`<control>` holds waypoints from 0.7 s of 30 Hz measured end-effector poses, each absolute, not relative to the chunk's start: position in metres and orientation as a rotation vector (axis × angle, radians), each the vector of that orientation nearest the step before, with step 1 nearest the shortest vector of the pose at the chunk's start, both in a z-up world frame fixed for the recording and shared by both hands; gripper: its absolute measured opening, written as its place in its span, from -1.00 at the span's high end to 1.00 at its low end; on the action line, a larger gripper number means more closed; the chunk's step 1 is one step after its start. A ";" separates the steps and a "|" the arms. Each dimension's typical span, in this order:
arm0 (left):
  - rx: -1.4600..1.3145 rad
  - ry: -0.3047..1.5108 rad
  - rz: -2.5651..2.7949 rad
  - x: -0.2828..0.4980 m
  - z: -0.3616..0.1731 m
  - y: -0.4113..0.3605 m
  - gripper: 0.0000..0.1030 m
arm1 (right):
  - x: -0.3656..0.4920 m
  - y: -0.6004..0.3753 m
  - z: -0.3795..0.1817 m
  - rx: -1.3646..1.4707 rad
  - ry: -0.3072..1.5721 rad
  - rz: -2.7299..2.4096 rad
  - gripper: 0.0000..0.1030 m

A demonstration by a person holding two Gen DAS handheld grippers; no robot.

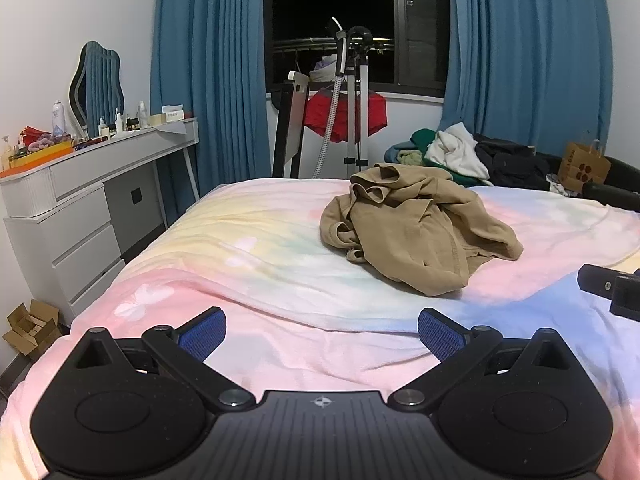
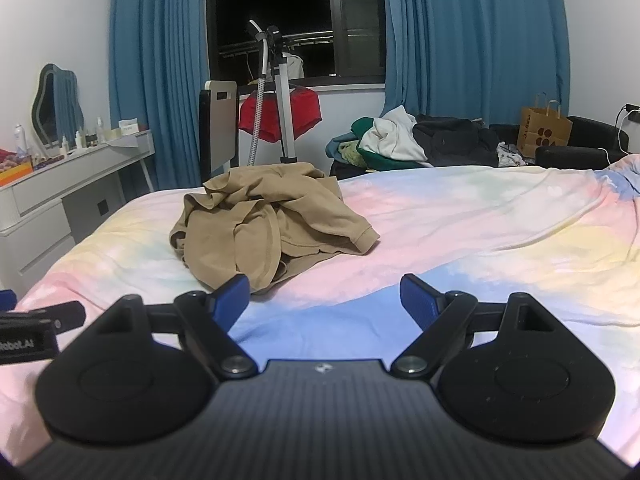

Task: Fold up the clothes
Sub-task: 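Move both grippers toward the crumpled tan T-shirt on the bed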

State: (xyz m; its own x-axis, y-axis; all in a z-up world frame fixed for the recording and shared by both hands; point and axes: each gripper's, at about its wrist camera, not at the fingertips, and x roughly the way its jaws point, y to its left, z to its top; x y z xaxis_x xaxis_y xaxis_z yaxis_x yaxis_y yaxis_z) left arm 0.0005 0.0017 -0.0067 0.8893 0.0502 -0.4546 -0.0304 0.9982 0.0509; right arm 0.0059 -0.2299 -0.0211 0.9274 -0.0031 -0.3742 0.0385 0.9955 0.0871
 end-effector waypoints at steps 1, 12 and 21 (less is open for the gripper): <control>0.049 0.469 0.042 0.001 -0.008 0.001 -0.99 | 0.006 -0.230 -0.021 0.095 0.384 -0.022 -0.63; 0.079 0.473 -0.005 0.015 -0.024 -0.006 -0.92 | 0.005 -0.246 -0.013 0.171 0.405 -0.087 -0.63; 0.095 0.468 -0.190 0.097 -0.045 -0.058 -0.64 | 0.008 -0.277 -0.014 0.234 0.401 -0.165 -0.63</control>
State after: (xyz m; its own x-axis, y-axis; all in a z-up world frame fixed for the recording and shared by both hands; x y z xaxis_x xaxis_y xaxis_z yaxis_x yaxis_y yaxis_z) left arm 0.0967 -0.0578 -0.0446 0.8752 -0.1597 -0.4567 0.2034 0.9779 0.0478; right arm 0.0084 -0.2772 -0.0136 0.9079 -0.1120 -0.4040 0.2042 0.9598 0.1927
